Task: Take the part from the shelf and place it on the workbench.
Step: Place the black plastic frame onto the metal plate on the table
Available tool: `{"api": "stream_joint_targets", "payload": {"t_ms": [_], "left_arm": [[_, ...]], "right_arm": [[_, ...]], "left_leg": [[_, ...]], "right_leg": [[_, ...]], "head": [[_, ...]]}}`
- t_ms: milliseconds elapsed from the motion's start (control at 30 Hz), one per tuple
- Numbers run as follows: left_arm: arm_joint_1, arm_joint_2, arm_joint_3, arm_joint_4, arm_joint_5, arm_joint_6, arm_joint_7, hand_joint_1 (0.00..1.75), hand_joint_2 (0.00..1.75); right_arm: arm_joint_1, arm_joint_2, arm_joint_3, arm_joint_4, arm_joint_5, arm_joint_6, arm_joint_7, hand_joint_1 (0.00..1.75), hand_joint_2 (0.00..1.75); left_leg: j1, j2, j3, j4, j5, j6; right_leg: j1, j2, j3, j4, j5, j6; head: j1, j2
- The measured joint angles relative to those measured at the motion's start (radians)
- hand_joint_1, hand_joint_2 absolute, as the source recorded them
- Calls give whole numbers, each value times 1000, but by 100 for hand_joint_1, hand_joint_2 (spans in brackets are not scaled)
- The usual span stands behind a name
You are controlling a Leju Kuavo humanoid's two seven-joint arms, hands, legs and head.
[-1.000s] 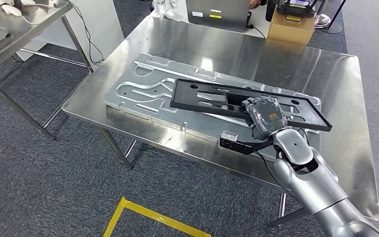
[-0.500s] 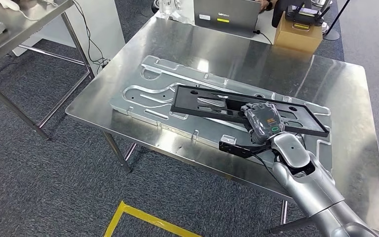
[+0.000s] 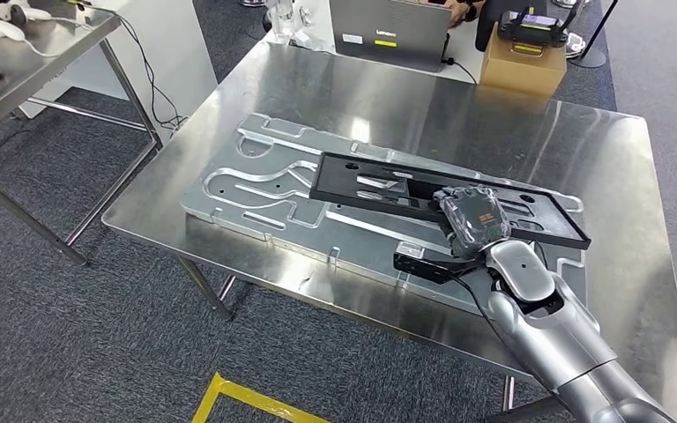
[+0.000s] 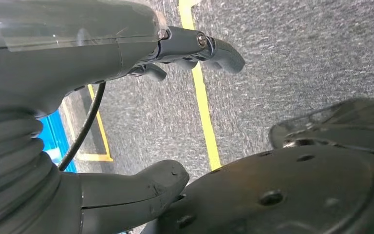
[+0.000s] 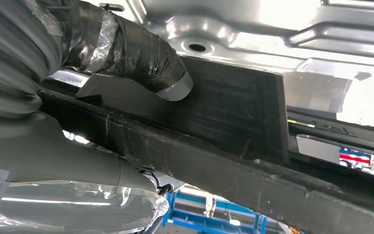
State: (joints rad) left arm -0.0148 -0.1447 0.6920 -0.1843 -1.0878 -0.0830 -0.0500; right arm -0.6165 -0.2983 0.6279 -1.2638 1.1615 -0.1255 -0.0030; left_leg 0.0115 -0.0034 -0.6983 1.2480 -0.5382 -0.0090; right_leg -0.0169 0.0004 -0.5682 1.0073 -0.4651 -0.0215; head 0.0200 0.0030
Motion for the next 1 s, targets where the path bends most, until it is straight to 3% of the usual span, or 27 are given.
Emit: {"api": "stream_joint_targets", "payload": {"t_ms": [33,100,133,200,267,333,433,567,733,1000], "left_arm": [[1,1,0,0,0,0,0,0,175],[2,1,0,0,2,-3,-4,0,175],[3,1,0,0,5,-5,-7,0,175],[3,1,2,0,12,-10,-14,0,175],[4,0,4,0,21,-13,-21,0,175],[4,-1,8,0,29,-16,-25,0,175],[3,0,18,0,33,-27,-15,0,175],[3,0,29,0,48,-34,-9,0,0],[3,0,38,0,43,-31,-2,0,0],[2,-2,45,0,33,-20,-5,0,0]], "right_arm": [[2,0,0,0,0,0,0,175,175],[2,0,0,0,-1,0,0,175,175],[2,-1,0,0,-1,0,1,175,175],[6,-2,0,-1,-2,-1,2,175,175],[10,-4,0,-1,-3,-1,1,87,87],[12,-5,-1,-1,-3,-1,0,0,0],[14,-6,-4,-1,-4,-1,0,0,0],[20,-7,-11,-1,-8,-1,0,0,0],[27,-7,-17,-1,-14,-1,0,0,0],[39,-7,-20,-30,-20,-7,-26,0,0]], "left_leg": [[4,0,23,-67,47,-3],[5,-1,68,-180,102,-3],[6,-3,79,-208,108,0],[6,-5,81,-218,104,8],[4,-8,81,-219,103,10],[2,-10,82,-219,101,15],[0,-10,83,-219,97,21],[-2,-9,83,-219,95,27],[-2,-9,84,-218,96,28],[0,-7,86,-219,96,28]], "right_leg": [[-2,1,6,4,-8,5],[-1,4,9,16,-22,18],[1,5,7,22,-27,23],[5,6,1,26,-27,19],[4,5,4,22,-25,11],[4,3,8,16,-27,9],[3,3,11,10,-27,10],[1,3,12,7,-26,20],[1,3,12,6,-25,35],[4,3,12,9,-26,37]], "head": [[0,0],[0,0],[0,0],[-1,0],[-1,0],[-1,0],[-1,0],[-1,0],[-1,0],[-1,0]]}}
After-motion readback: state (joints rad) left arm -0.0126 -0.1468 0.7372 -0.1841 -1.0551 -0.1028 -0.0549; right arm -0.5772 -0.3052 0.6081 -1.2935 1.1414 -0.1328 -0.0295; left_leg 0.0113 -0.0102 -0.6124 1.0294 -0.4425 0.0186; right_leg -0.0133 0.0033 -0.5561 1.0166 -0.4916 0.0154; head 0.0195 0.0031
